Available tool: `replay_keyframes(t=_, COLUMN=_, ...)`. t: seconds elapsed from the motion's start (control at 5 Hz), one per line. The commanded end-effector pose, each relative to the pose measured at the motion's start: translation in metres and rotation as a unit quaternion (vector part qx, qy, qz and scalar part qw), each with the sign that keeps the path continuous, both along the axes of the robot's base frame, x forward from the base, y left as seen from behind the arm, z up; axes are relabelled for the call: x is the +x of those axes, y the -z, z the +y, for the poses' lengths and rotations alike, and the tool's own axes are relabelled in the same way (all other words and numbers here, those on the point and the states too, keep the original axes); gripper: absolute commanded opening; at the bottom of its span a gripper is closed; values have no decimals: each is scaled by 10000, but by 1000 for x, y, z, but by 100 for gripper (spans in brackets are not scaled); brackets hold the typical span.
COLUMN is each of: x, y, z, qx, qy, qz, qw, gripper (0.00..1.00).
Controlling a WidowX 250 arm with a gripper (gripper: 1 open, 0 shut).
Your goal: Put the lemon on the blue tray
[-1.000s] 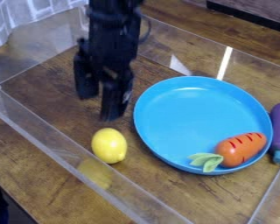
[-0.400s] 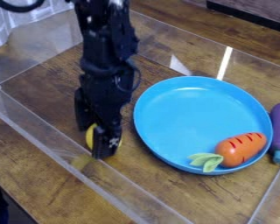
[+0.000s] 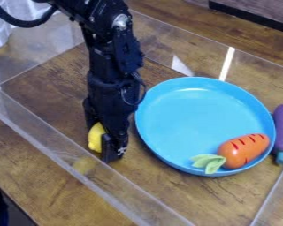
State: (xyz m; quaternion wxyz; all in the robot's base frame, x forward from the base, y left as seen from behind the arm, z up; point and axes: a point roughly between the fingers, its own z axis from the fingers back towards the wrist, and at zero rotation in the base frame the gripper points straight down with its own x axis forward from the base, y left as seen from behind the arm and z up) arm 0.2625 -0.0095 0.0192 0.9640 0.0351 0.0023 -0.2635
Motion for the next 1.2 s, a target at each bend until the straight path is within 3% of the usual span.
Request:
replay_keyframes(t=0.0, x=-1, y=-5, z=-3, qx=-10, qy=101, qz=-113, qw=9999, gripper=0)
replay_keyframes(t=1.0, x=-11, y=-4, z=0, qx=-160, qy=197, qz=-110, qw=9996, gripper=0)
